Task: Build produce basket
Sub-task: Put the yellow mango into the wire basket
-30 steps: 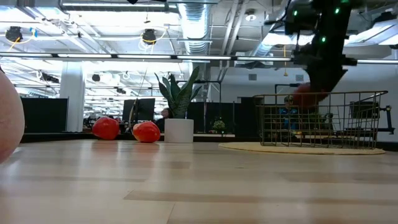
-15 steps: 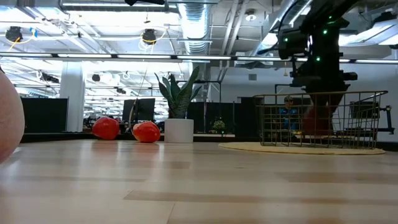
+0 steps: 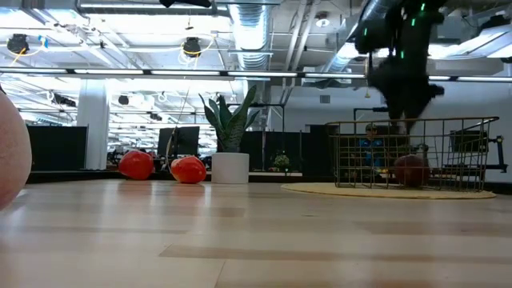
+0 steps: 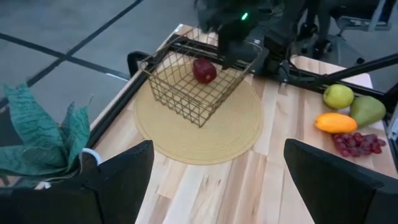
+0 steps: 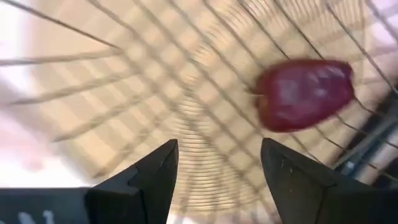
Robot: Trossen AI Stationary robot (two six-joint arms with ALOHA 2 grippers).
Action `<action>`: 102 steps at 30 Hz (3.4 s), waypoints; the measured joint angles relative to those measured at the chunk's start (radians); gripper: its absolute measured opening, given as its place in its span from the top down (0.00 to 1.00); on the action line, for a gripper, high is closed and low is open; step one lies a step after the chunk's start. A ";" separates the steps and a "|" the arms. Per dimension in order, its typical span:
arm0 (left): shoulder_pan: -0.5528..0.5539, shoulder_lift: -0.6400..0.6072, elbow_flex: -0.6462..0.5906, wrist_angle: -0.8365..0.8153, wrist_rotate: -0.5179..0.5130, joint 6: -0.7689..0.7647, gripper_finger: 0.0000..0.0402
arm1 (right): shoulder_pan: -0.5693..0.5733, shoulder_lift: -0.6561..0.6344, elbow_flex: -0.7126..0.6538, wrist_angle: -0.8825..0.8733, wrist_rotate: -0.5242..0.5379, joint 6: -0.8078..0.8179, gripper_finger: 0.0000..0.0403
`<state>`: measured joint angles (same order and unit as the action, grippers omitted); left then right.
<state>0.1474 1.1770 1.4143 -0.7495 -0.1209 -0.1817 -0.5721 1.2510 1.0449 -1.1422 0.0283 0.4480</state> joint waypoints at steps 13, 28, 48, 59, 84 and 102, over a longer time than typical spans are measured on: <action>0.000 0.000 0.000 -0.001 0.004 -0.047 0.13 | 0.415 -0.243 0.151 -0.252 -0.291 0.517 0.38; 0.000 0.000 0.000 -0.001 0.004 -0.050 0.13 | 1.211 -0.136 0.151 -0.200 -0.099 1.392 0.13; 0.001 0.000 0.000 0.007 0.004 -0.040 0.13 | 1.378 0.234 -0.020 0.146 -0.053 1.613 0.06; 0.031 0.000 0.000 0.017 0.006 -0.045 0.13 | 1.405 0.229 -0.249 0.442 -0.053 1.621 0.07; 0.057 0.000 0.000 0.024 0.004 -0.040 0.13 | 1.337 0.038 -0.210 0.229 0.077 1.541 0.37; 0.057 0.000 0.000 0.024 0.004 -0.029 0.13 | 0.611 -0.344 -0.007 -0.169 0.293 0.678 0.37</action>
<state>0.2047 1.1770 1.4143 -0.7258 -0.1165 -0.2104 0.0390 0.9067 1.0379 -1.3112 0.3216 1.1259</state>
